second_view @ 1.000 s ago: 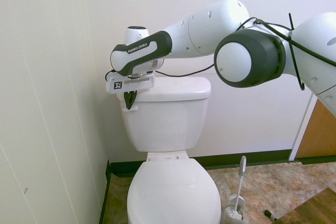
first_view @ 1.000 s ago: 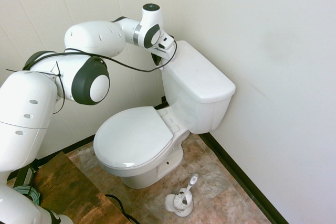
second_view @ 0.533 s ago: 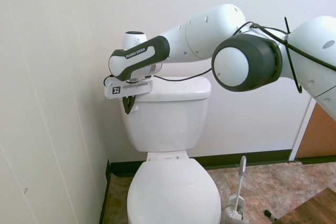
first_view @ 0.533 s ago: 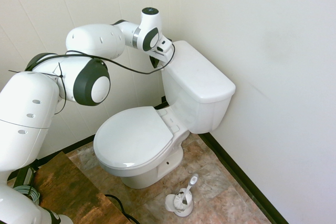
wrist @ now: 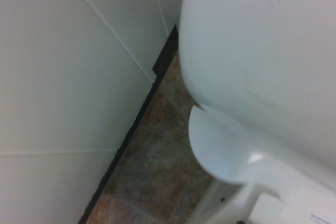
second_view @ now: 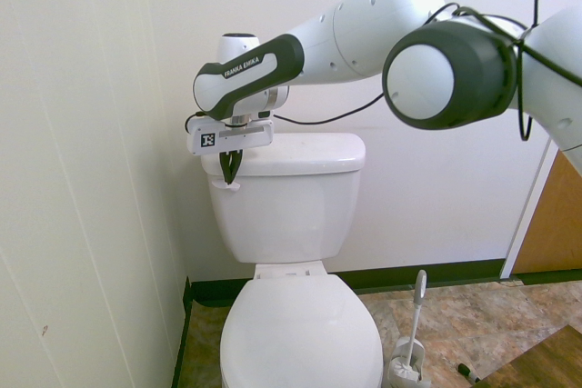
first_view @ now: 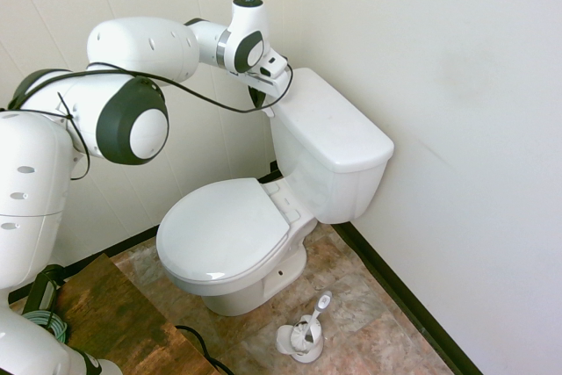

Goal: Flush the toilet

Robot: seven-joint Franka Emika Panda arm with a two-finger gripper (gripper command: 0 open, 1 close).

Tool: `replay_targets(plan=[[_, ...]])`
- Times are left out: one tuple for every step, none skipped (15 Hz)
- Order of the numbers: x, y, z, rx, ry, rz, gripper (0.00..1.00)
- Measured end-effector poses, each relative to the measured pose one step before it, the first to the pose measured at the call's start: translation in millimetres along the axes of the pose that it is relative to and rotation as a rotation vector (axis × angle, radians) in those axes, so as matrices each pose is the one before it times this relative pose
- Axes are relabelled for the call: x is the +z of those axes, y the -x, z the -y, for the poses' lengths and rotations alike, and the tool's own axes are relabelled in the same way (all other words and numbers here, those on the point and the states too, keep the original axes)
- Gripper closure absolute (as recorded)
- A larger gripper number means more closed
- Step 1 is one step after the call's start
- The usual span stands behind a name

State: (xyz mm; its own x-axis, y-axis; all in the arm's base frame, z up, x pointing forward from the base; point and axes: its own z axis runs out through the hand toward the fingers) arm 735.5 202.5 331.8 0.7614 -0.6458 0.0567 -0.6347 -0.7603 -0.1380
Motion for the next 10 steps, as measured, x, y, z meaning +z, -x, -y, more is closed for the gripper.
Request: replay_targets(plan=[[-5.43, 6.65, -5.41, 0.00267, 0.014, 0.00585, 1.0], [-6.9, 4.44, -6.43, 0.00686, 0.01377, -0.00248, 1.0], [-8.83, 2.14, -8.16, 0.01121, 0.01017, -0.00423, 1.0], [-10.24, -0.24, -11.04, 0.01097, 0.00926, -0.00326, 1.0], [-10.04, -1.3, -12.39, 0.01098, 0.00502, 0.0002, 1.0], [-8.89, -1.34, -13.11, 0.01198, 0.0044, 0.00193, 1.0], [-8.94, -1.1, -14.29, 0.0119, 0.00479, 0.00136, 1.0], [-7.7, 0.52, -12.95, 0.00639, 0.00486, -0.00305, 1.0], [-6.21, 2.54, -12.14, 0.00361, 0.00197, -0.00363, 1.0], [-5.03, 4.14, -10.94, 0.00184, -0.00025, -0.00281, 1.0]])
